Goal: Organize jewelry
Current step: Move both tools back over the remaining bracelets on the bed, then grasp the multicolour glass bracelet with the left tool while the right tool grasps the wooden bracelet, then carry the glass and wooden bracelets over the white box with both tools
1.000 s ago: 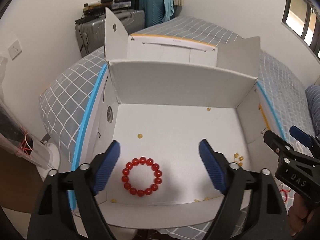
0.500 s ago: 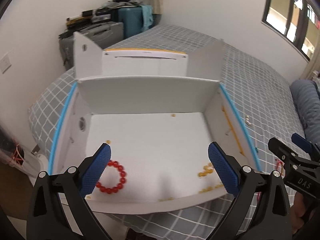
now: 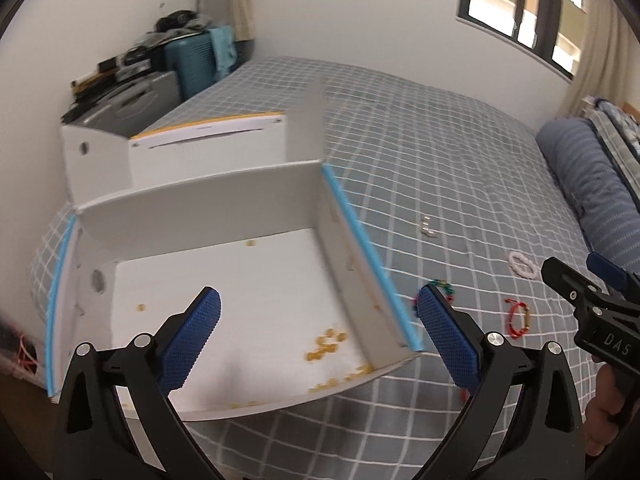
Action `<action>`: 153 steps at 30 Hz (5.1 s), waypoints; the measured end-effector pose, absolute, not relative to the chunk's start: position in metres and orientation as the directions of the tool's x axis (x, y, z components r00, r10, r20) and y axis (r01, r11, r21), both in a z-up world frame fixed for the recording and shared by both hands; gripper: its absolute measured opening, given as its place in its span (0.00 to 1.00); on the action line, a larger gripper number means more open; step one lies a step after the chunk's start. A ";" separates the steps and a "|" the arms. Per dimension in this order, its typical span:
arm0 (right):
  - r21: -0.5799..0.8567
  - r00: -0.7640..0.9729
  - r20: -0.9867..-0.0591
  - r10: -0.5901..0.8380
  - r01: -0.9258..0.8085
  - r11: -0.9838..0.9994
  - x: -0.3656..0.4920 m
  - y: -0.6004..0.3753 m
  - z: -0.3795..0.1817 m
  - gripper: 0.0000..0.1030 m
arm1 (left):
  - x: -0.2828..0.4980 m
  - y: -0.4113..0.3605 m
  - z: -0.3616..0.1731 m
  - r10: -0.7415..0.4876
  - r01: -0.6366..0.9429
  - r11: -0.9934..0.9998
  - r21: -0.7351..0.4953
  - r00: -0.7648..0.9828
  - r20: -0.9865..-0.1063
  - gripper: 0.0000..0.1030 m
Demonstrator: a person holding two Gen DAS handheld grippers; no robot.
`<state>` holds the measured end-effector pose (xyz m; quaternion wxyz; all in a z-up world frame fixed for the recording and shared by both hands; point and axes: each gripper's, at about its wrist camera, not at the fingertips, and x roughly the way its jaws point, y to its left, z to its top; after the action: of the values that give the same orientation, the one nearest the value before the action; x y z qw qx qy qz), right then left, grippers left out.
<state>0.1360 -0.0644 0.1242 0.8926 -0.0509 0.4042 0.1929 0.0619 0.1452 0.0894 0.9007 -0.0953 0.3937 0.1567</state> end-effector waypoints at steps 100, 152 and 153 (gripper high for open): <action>0.064 0.365 -0.919 0.146 -0.227 0.972 0.125 -0.207 -0.030 0.10 | 0.208 0.029 -0.051 -0.058 0.013 0.998 -0.059 0.477 -0.877 0.09; 0.147 0.499 -0.806 0.318 -0.351 0.925 0.156 -0.108 0.085 0.10 | 0.112 0.113 0.095 0.052 -0.165 0.984 -0.070 0.634 -0.772 0.09; 0.147 0.500 -0.802 0.326 -0.364 0.920 0.156 -0.099 0.088 0.10 | 0.108 0.120 0.097 0.060 -0.182 0.981 -0.073 0.636 -0.769 0.09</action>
<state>0.1559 -0.0989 0.0885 0.8657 -0.0206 0.4586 0.1994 0.1078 0.1198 0.0971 0.9015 -0.0721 0.4213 0.0671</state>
